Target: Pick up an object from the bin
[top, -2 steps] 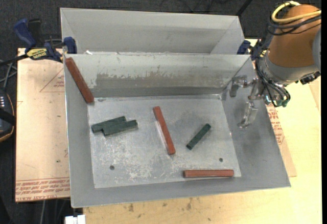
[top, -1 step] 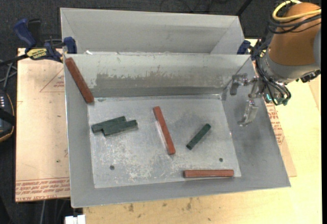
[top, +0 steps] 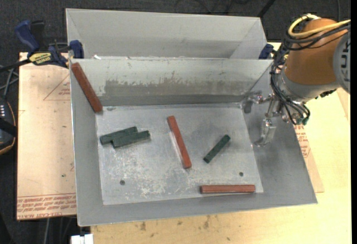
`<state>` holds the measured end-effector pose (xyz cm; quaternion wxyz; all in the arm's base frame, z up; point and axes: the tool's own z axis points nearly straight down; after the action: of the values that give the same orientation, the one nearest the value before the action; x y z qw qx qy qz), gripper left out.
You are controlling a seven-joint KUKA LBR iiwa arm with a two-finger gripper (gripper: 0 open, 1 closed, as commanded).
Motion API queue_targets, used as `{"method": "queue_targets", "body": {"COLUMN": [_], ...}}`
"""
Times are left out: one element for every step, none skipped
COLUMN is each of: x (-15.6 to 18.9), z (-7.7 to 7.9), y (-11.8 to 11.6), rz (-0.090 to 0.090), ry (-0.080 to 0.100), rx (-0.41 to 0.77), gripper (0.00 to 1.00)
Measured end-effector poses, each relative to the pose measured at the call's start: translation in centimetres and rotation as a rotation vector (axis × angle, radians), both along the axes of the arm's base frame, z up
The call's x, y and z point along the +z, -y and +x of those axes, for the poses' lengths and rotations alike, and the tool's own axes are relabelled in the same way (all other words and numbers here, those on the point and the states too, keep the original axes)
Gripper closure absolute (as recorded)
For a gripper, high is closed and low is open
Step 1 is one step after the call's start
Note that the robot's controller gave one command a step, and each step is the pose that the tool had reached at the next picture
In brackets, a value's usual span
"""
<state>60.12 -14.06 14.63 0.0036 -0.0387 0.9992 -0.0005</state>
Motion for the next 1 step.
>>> {"method": "queue_targets", "body": {"x": [-5.29], "z": [-2.17], "y": [-2.07], "rz": [0.000], "ry": [-0.003], "rx": [0.166], "gripper": [0.00]}}
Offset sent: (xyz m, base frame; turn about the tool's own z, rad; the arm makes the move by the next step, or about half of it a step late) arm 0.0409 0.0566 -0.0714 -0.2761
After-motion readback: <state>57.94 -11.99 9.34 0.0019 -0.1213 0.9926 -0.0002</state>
